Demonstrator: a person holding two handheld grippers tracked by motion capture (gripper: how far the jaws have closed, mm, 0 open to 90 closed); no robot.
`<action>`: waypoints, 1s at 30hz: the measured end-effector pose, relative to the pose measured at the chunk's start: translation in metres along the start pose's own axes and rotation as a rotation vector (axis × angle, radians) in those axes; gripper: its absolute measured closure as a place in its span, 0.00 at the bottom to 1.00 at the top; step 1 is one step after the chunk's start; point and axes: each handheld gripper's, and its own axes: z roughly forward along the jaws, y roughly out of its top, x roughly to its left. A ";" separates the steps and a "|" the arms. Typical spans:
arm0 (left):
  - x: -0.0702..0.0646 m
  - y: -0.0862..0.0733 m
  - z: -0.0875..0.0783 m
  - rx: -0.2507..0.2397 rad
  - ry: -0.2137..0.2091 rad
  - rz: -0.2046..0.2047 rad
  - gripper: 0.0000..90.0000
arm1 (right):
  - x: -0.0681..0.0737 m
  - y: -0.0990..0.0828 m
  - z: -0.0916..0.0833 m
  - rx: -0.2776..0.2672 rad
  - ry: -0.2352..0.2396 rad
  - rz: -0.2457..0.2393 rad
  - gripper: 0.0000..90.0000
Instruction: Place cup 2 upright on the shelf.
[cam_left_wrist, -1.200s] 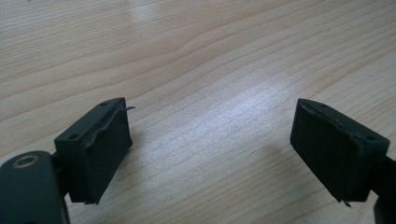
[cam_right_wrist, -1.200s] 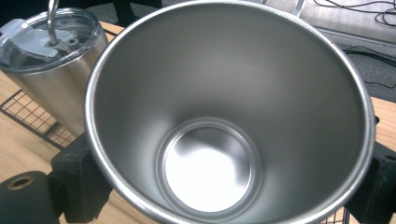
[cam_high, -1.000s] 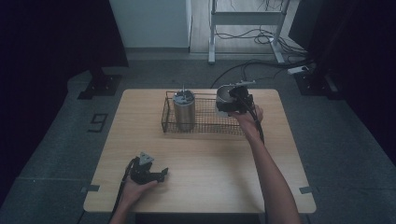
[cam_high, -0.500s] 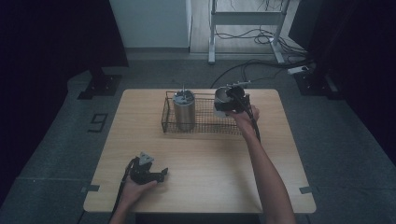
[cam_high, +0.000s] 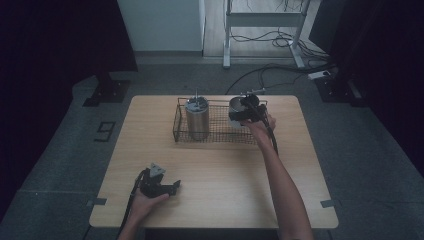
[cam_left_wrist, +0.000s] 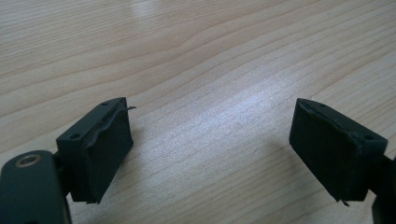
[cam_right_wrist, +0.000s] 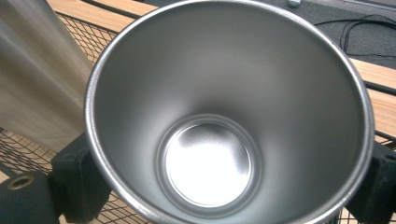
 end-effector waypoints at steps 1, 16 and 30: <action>0.000 0.000 0.000 0.002 0.000 0.002 0.15 | 0.000 0.000 0.001 0.001 0.000 0.001 0.09; -0.001 0.001 0.001 0.005 -0.002 0.005 0.15 | -0.004 -0.008 0.019 0.062 -0.005 -0.014 0.09; -0.002 0.000 0.001 0.006 -0.002 0.005 0.15 | -0.010 -0.019 0.031 0.105 -0.023 0.009 0.09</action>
